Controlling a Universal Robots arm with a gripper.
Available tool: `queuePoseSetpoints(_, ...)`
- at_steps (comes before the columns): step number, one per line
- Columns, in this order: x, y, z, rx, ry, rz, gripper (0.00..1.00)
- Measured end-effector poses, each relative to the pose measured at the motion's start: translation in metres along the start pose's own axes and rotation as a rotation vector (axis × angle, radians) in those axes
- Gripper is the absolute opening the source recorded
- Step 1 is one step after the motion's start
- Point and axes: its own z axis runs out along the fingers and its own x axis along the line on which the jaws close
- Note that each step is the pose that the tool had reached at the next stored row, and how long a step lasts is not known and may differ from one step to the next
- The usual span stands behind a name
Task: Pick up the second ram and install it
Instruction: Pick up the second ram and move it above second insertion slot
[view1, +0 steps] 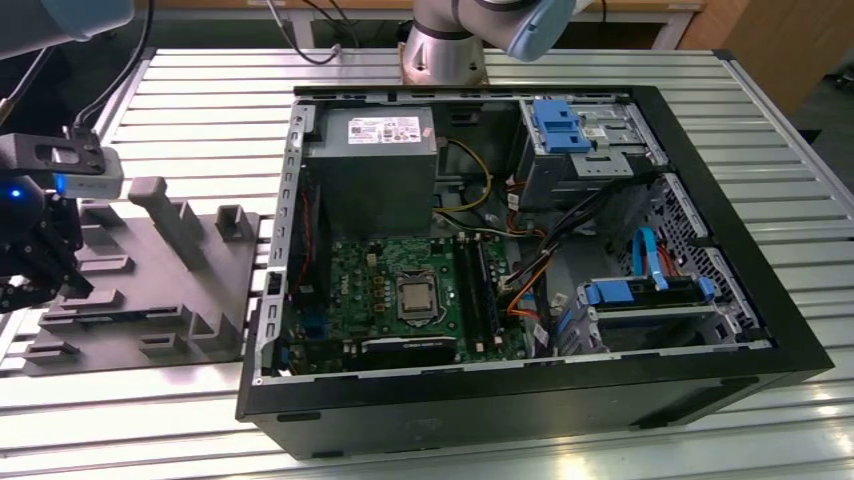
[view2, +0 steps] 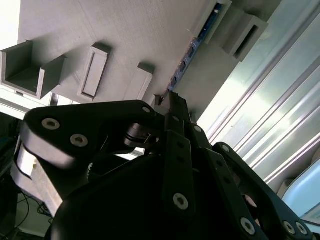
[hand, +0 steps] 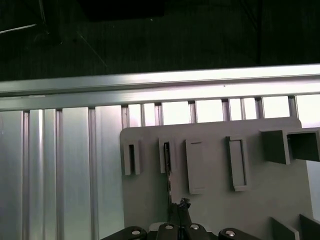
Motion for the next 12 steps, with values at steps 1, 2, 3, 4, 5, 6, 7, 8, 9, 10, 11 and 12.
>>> queuePoseSetpoints(1, 0.0000, -0.0003, 0.0005, 0.0001, 0.0000, -0.002, 0.11)
queuePoseSetpoints(2, 0.0001, -0.0005, 0.0010, 0.0000, 0.0001, -0.004, 0.11)
queuePoseSetpoints(3, 0.0003, -0.0006, 0.0016, -0.0001, 0.0004, -0.007, 0.11)
queuePoseSetpoints(4, 0.0005, -0.0007, 0.0022, -0.0002, 0.0006, -0.009, 0.11)
queuePoseSetpoints(5, 0.0006, -0.0008, 0.0029, -0.0002, 0.0006, -0.011, 0.11)
queuePoseSetpoints(6, 0.0007, -0.0008, 0.0037, -0.0002, 0.0007, -0.014, 0.11)
queuePoseSetpoints(7, 0.0008, -0.0009, 0.0043, -0.0003, 0.0010, -0.018, 0.11)
queuePoseSetpoints(8, 0.0009, -0.0010, 0.0051, -0.0003, 0.0012, -0.022, 0.11)
queuePoseSetpoints(9, 0.0009, -0.0010, 0.0059, -0.0003, 0.0013, -0.025, 0.11)
queuePoseSetpoints(10, 0.0010, -0.0010, 0.0068, -0.0004, 0.0015, -0.028, 0.11)
queuePoseSetpoints(11, 0.0010, -0.0011, 0.0077, -0.0004, 0.0017, -0.032, 0.11)
queuePoseSetpoints(12, 0.0011, -0.0011, 0.0087, -0.0005, 0.0018, -0.035, 0.11)
